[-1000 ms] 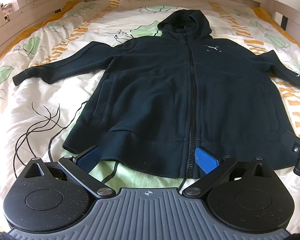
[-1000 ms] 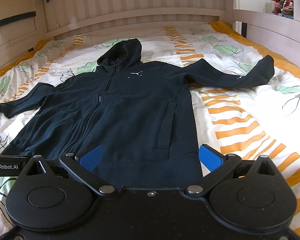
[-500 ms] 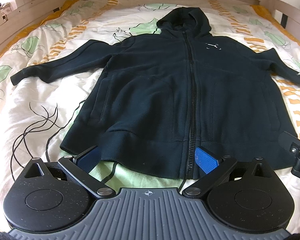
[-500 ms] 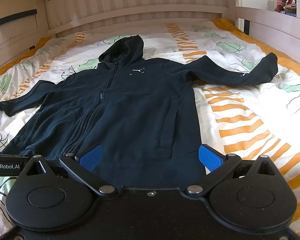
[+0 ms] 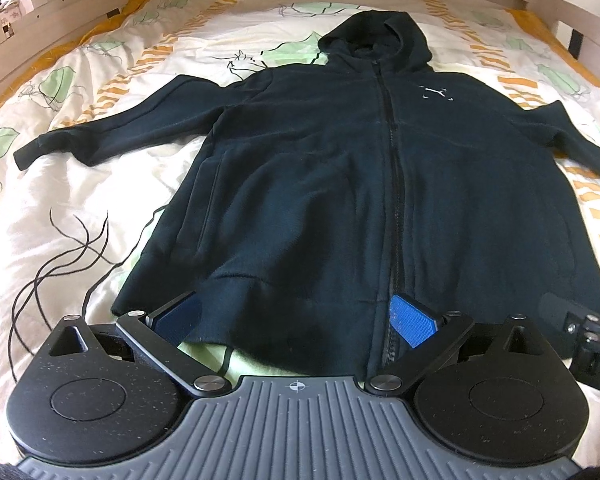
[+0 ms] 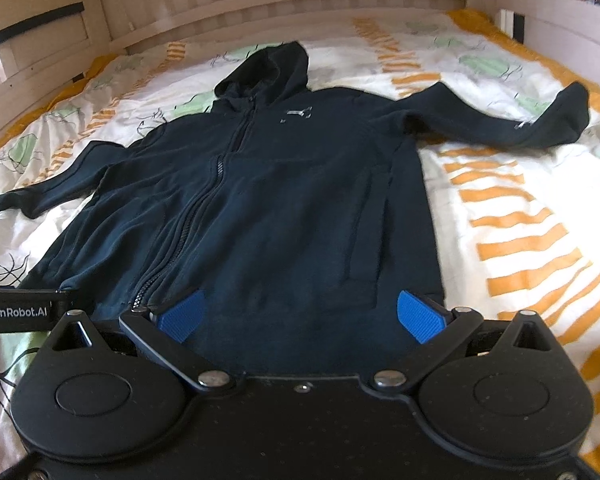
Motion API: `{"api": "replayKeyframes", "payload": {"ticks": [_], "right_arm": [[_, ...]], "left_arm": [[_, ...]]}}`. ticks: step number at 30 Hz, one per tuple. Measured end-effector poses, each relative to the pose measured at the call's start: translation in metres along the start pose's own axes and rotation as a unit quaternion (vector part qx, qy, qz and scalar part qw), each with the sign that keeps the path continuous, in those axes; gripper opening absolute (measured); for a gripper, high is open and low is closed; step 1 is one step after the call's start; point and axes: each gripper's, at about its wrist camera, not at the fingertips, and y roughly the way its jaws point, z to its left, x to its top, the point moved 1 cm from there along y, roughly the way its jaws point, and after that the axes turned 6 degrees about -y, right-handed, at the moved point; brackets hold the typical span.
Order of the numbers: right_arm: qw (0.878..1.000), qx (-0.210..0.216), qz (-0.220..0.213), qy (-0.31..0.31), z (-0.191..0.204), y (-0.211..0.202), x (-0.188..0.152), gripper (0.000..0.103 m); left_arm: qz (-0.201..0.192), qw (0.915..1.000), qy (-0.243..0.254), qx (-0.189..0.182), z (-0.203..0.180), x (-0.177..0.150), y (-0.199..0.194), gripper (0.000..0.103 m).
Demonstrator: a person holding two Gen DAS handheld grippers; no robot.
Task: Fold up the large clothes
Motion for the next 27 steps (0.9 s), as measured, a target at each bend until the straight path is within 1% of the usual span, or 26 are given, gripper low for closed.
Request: {"api": "replayKeyframes", "payload": {"ticks": [5, 10, 14, 19, 22, 27], "right_arm": [[1.0, 0.0, 0.013, -0.002, -0.002, 0.009, 0.003, 0.102], [1.0, 0.006, 0.016, 0.004, -0.009, 0.013, 0.011, 0.102], [1.0, 0.014, 0.018, 0.008, -0.019, 0.019, 0.023, 0.102], [1.0, 0.009, 0.015, 0.013, -0.039, 0.022, 0.042, 0.102], [1.0, 0.005, 0.013, 0.026, -0.058, 0.026, 0.056, 0.102], [0.998, -0.018, 0.008, 0.052, -0.097, 0.034, 0.081, 0.102]], "left_arm": [[-0.007, 1.0, 0.002, -0.003, -0.001, 0.01, 0.008, 0.101], [-0.02, 0.9997, 0.01, -0.014, -0.007, 0.025, 0.015, 0.102], [-0.041, 0.9986, 0.021, -0.025, -0.014, 0.042, 0.018, 0.101], [-0.066, 0.9964, 0.037, -0.037, -0.026, 0.06, 0.021, 0.101], [-0.076, 0.9941, 0.047, -0.062, -0.037, 0.072, 0.025, 0.101], [-0.079, 0.9905, 0.055, -0.099, -0.054, 0.085, 0.038, 0.101]]}}
